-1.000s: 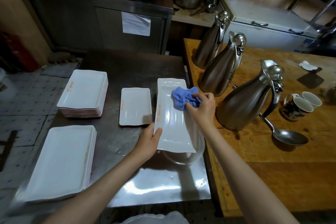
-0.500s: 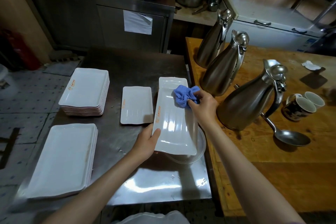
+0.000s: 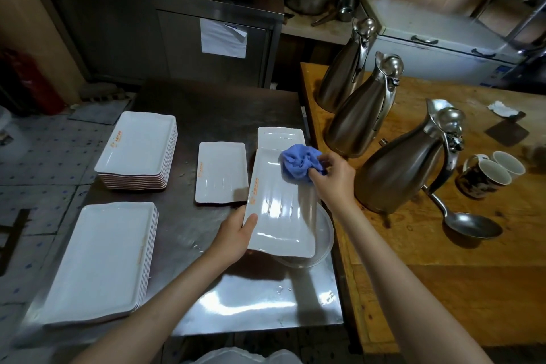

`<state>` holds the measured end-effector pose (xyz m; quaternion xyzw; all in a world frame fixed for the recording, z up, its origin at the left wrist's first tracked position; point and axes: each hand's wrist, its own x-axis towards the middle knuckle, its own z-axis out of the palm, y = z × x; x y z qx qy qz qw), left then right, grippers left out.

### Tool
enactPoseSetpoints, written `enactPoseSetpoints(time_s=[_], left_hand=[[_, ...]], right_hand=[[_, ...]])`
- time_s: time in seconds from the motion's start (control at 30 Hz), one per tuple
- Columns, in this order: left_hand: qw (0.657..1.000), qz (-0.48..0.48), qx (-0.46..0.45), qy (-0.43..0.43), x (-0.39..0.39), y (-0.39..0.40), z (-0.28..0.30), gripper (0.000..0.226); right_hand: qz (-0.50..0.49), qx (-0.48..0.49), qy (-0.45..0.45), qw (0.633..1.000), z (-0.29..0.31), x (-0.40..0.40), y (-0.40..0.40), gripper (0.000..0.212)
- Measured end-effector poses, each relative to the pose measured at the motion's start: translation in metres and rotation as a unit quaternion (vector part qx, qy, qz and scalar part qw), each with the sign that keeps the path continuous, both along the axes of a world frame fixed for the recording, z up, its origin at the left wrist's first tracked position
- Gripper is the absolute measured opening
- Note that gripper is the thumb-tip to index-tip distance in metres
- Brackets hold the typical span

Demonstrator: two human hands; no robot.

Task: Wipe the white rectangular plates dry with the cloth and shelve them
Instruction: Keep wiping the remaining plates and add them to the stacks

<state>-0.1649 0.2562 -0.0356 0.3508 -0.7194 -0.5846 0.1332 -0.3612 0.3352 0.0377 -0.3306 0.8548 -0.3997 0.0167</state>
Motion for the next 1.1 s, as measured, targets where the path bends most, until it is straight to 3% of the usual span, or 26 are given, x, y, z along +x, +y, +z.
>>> enactPoseSetpoints(time_s=[0.17,0.4,0.73,0.87,1.1], left_hand=[[1.000,-0.006,0.008,0.002,0.000,-0.006,0.001,0.036],[0.999,-0.047,0.022,0.018,-0.001,-0.004,0.008,0.035],[0.999,-0.032,0.025,0.032,0.002,-0.006,0.009,0.032],[0.999,-0.023,0.007,0.046,0.002,-0.012,0.012,0.031],[0.997,0.021,0.039,0.068,0.003,-0.017,0.005,0.010]], right_hand=[[-0.004,-0.010,0.073,0.997,0.004,0.005,-0.007,0.021],[0.011,0.009,0.063,0.998,-0.006,0.022,-0.020,0.026],[0.110,0.043,0.004,0.993,-0.006,0.043,-0.020,0.023],[0.177,0.069,0.022,0.982,-0.016,0.059,-0.014,0.023],[0.243,0.080,0.061,0.965,-0.032,0.080,0.001,0.021]])
